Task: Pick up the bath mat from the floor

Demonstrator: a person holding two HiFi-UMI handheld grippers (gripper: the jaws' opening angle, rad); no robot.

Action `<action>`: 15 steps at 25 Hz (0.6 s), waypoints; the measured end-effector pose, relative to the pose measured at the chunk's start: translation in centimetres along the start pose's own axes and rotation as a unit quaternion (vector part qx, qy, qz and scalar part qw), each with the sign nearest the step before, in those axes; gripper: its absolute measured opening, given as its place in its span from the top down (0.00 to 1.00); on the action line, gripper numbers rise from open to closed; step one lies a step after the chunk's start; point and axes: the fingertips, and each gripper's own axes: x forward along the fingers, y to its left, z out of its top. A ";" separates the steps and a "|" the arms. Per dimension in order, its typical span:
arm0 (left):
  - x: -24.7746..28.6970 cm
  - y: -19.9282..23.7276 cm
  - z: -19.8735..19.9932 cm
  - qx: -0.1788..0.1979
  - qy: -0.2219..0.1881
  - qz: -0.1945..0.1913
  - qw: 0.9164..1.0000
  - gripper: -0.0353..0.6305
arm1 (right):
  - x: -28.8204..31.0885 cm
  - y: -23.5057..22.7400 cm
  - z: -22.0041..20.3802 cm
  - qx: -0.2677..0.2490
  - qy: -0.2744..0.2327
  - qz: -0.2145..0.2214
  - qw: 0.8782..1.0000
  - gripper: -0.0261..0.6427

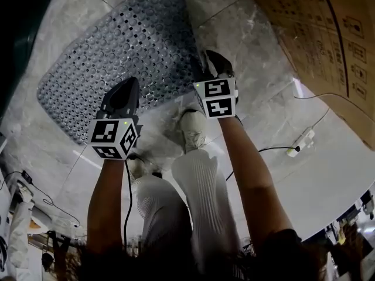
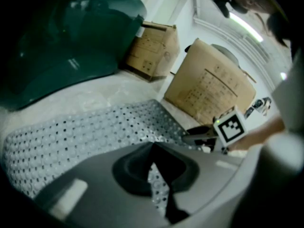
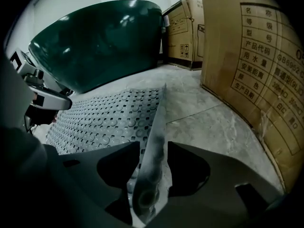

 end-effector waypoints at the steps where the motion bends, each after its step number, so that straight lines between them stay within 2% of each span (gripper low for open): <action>1: 0.2 0.1 0.0 0.001 0.000 0.000 1.000 0.94 | 0.3 -0.1 0.0 0.001 0.001 0.003 1.000 0.72; 9: 0.8 1.2 -0.5 0.005 -0.001 -0.004 1.000 0.94 | 2.4 -0.1 -0.8 0.004 0.019 0.022 1.000 0.73; 12: 0.4 2.0 -0.4 0.004 -0.004 0.000 1.000 0.94 | 2.1 -0.6 -0.7 0.008 0.019 0.015 1.000 0.84; 15: -0.5 2.7 -0.3 0.002 -0.006 0.004 1.000 0.94 | 1.6 -0.5 -0.4 -0.006 0.023 0.011 1.000 0.88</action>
